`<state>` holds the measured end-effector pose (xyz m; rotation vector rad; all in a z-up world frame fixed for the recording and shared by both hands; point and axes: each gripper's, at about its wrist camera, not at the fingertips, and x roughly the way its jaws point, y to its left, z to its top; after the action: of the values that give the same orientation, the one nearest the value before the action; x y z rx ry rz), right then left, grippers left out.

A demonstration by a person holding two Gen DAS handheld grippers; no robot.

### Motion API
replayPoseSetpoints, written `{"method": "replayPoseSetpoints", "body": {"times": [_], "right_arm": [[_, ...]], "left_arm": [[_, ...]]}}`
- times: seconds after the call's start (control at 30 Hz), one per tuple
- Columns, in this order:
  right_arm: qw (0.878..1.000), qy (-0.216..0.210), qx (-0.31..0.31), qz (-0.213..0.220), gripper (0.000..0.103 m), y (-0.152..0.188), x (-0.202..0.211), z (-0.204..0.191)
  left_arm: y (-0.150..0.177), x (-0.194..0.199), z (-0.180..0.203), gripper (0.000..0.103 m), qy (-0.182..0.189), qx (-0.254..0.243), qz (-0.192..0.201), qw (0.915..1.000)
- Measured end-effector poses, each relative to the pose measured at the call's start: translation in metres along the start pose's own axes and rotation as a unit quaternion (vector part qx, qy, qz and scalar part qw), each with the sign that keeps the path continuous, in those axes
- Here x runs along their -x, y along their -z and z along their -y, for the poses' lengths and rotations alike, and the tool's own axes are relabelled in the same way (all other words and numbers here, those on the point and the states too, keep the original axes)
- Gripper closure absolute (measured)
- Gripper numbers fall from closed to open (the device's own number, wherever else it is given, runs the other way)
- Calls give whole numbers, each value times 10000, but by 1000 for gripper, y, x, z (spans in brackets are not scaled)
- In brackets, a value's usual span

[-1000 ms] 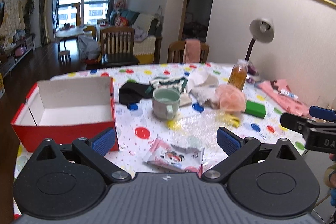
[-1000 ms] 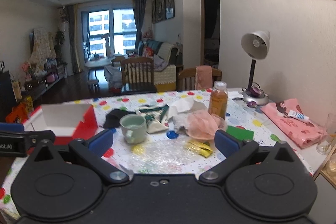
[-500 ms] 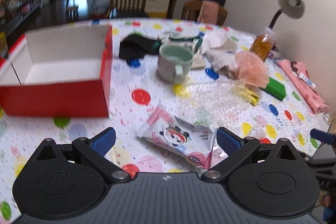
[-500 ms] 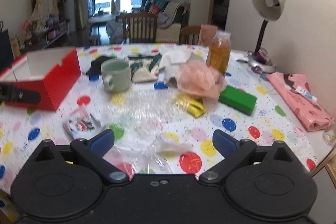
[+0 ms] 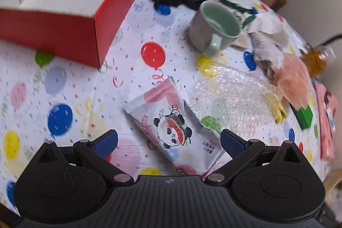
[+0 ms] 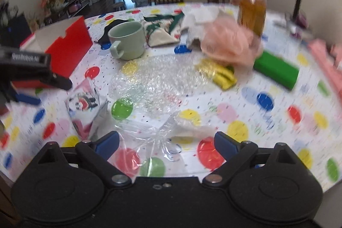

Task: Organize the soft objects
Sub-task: 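Grasp the panda snack packet with the left tool while the right tool grasps the clear plastic bag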

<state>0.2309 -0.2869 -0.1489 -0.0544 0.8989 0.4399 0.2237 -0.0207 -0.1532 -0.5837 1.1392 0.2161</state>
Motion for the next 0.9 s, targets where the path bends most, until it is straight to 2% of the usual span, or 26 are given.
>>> {"method": "replayPoseSetpoints", "body": {"times": [0.1, 0.2, 0.33, 0.47, 0.67, 0.9], "right_arm": [[9976, -141, -612, -306, 9, -13, -9, 15], [9889, -255, -1294, -679, 11, -20, -23, 31], [9689, -364, -2170, -1137, 18, -21, -42, 48], [9458, -586, -2907, -1322, 18, -24, -54, 60], [9251, -544, -3390, -1622, 22, -24, -73, 65], [9236, -514, -3339, -1811, 31, -27, -87, 64]], "left_arm": [[-4, -9, 7, 0, -112, 144, -64, 9998], [-5, -18, 13, 0, -213, 269, -160, 9993], [-8, -32, 12, 0, -370, 708, -341, 9962], [-10, -41, 11, 0, -426, 1074, -387, 9925], [-7, -54, 19, 0, -660, 1080, -459, 9909], [-6, -62, 15, 2, -816, 1144, -431, 9891]]}}
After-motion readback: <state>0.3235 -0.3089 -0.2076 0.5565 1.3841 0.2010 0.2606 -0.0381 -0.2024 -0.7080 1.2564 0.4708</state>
